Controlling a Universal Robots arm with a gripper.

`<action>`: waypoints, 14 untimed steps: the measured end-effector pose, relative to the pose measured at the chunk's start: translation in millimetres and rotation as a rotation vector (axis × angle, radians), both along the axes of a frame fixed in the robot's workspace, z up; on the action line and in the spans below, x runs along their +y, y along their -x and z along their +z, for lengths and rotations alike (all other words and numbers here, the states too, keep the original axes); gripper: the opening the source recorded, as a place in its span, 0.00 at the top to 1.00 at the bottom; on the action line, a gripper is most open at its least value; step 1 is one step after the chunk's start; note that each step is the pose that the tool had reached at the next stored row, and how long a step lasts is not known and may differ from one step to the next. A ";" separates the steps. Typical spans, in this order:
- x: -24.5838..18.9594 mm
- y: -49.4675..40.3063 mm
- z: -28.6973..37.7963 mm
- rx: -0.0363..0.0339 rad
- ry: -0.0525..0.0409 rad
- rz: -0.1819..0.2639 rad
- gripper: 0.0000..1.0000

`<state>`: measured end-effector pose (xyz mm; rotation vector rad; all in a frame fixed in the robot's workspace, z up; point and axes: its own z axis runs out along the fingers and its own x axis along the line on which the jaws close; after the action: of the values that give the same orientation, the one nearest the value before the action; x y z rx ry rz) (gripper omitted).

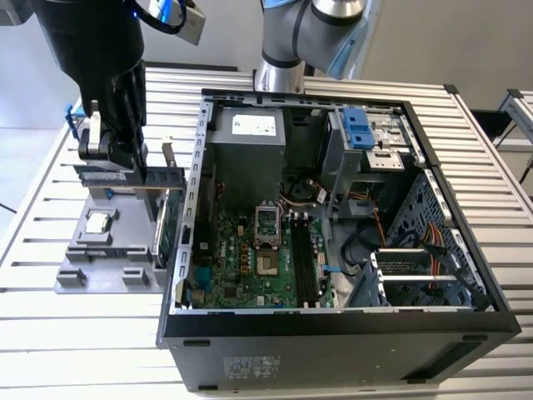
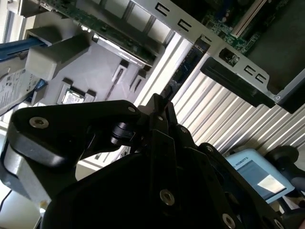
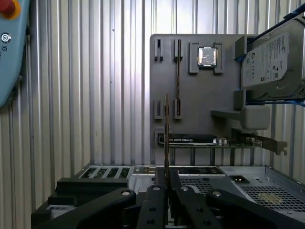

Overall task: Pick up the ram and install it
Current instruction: 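Pick up the ram and move it above insertion slot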

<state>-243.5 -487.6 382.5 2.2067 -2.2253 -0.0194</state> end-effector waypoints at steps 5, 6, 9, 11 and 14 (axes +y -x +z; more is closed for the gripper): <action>0.0 -8.1 0.0 0.0004 0.0001 0.000 1.00; 0.0 -9.7 0.0 0.0004 0.0000 0.000 1.00; 0.0 -14.4 0.0 0.0006 0.0001 0.000 1.00; 0.0 -17.5 0.0 0.0007 0.0000 0.000 1.00; 0.0 -21.6 0.0 0.0007 0.0001 0.000 1.00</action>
<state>-221.9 -487.6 382.5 2.2063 -2.2249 -0.0200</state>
